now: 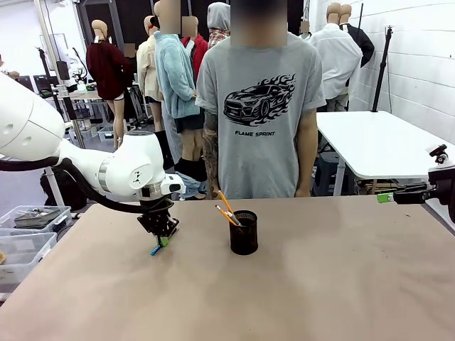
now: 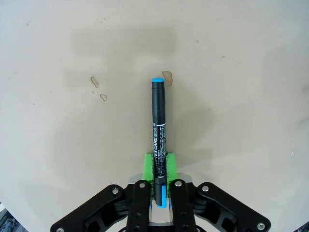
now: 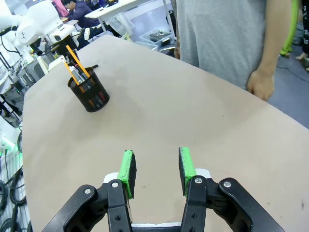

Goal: Place the pens into the pen holder.
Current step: Pick up a writing instrument from the table and place it into the Pen holder.

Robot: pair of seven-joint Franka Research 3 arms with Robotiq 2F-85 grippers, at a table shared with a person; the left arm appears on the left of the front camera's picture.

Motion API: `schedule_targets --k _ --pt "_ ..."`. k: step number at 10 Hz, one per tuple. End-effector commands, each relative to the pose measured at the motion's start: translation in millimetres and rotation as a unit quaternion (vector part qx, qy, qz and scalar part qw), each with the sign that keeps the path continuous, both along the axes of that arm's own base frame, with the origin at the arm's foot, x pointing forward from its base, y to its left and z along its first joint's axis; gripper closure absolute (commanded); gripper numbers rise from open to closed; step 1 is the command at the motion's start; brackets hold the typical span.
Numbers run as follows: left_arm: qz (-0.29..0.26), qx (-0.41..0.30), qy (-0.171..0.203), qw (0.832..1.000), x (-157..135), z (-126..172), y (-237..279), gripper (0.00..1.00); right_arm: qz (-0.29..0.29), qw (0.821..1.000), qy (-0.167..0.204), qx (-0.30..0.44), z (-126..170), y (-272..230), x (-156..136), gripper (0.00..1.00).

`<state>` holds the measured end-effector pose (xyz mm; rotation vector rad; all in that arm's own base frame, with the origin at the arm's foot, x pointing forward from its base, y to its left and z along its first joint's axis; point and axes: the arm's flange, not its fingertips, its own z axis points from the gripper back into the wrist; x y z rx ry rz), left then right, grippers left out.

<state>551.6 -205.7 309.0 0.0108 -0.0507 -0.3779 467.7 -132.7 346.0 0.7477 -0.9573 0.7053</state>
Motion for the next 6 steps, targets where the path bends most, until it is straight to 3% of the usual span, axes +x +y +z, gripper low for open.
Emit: schedule_targets --k 1,3,6 --pt "-0.011 0.001 0.004 1.000 -15 1 10 1.00 0.008 1.000 -0.003 -0.002 0 -1 1 0.53" --pt "-0.062 -0.073 -0.044 0.994 -46 36 22 1.00 0.008 1.000 -0.003 -0.002 0 -1 1 0.53" --pt "-0.144 -0.204 -0.175 0.952 -86 82 46 1.00 0.008 1.000 -0.003 -0.002 0 -1 1 0.53"
